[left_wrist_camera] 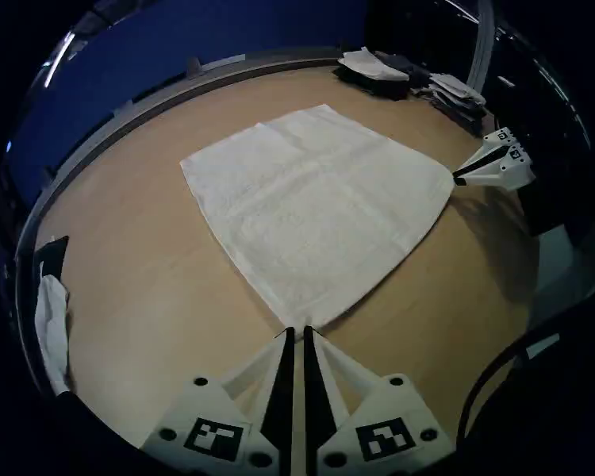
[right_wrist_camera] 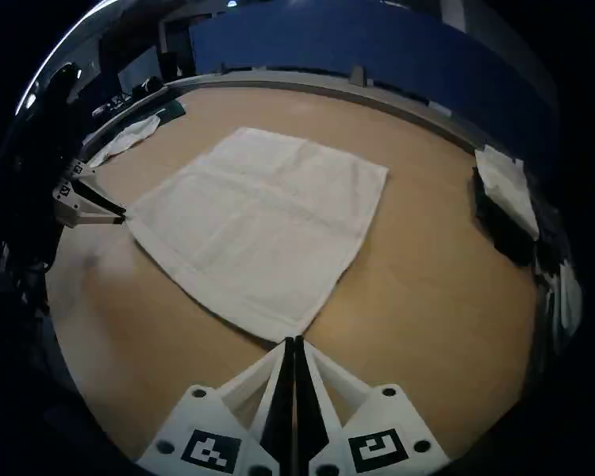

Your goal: Fold towel

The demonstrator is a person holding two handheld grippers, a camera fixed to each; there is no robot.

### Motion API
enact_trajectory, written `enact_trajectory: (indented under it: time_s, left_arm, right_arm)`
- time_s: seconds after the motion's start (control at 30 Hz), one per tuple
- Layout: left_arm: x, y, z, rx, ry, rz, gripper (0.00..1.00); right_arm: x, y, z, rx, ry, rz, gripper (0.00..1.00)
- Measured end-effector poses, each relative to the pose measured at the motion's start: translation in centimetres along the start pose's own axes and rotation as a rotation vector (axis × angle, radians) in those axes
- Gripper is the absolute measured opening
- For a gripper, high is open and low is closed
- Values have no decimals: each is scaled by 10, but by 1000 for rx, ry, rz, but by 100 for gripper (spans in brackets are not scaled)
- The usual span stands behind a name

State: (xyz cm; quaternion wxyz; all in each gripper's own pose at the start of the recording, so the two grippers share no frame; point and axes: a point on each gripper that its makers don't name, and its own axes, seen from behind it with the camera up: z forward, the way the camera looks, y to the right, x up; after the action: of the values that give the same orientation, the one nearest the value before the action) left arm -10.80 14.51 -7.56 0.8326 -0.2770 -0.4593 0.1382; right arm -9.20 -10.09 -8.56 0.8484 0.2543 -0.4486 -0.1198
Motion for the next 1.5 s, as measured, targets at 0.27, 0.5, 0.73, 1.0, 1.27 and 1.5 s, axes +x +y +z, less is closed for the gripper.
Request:
enact_trajectory:
  time_s: [0.27,0.5,0.73,1.0,1.27,1.5]
  left_arm:
    - [8,7,-17,2,22,-18,7]
    - [15,10,-37,10,44,-39,7]
    - [29,7,-60,23,82,-58,7]
    - [44,4,-82,31,119,-69,7]
    - [49,2,-93,38,135,-76,7]
    - [52,3,-99,37,146,-82,7]
  right_arm:
    - [9,-4,-16,1,32,6,1]
    - [24,-8,-39,10,70,10,1]
    - [40,-12,-58,15,104,-1,1]
    - [56,-14,-73,20,138,5,1]
    - [65,-12,-83,14,156,7,1]
    - [68,-9,-91,11,165,13,1]
